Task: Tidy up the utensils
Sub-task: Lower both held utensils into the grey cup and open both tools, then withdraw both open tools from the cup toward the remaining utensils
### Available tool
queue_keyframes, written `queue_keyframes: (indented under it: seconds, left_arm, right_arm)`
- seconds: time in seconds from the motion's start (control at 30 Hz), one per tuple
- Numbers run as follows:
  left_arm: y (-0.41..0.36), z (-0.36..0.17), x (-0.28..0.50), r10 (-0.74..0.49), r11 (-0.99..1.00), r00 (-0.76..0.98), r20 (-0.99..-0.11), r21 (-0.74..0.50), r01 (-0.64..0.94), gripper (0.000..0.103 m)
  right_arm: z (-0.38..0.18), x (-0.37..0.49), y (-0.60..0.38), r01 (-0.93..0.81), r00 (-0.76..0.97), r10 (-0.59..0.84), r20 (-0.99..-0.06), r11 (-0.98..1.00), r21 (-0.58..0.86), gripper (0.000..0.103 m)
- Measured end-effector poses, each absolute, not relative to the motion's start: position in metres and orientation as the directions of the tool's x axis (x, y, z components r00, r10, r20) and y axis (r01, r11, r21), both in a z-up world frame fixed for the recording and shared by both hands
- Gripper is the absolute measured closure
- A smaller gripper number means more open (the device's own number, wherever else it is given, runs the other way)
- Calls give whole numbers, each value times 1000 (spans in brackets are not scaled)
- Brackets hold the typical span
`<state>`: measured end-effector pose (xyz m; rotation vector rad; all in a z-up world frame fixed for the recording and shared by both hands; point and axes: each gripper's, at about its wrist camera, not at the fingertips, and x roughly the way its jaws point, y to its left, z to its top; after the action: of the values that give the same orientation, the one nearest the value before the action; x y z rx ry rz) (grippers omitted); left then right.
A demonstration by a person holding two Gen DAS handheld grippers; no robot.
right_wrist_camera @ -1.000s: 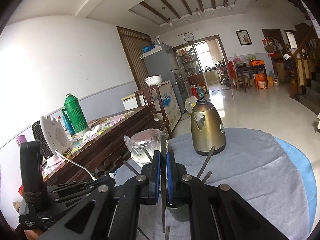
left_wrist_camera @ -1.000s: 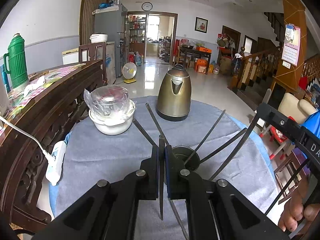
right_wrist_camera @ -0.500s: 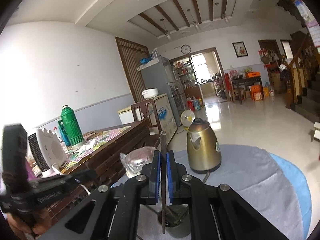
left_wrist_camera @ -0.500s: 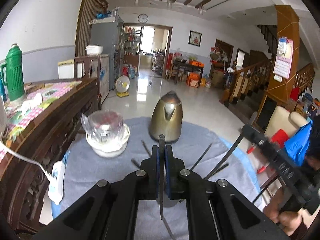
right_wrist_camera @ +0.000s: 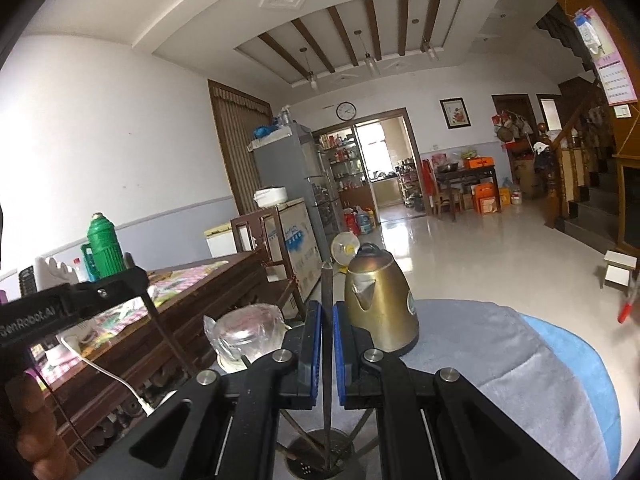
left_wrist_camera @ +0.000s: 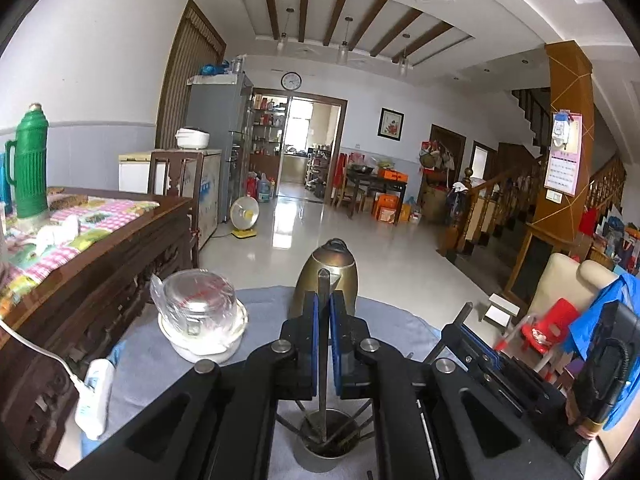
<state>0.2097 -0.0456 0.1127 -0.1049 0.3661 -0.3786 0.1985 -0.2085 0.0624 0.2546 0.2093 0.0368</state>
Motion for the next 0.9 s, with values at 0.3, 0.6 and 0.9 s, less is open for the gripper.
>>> queue_keyframes:
  seconds: [0.3,0.6,0.9]
  left_arm:
    - [-55,71,226,-371,928,833,-410,-196,317,97]
    - [-50,62,218,-361,932,804,-472,-181,313,94]
    - [-22,60,191,-289,957,824,-488,-134,257,45]
  right_arm:
    - [45,203,-215,-8,966,74,-248,966,260,96]
    - [39,199,-218,-45,940,148,-309,948,316,94]
    - [46,177,-231,-38,943,158,-294,926,375,80]
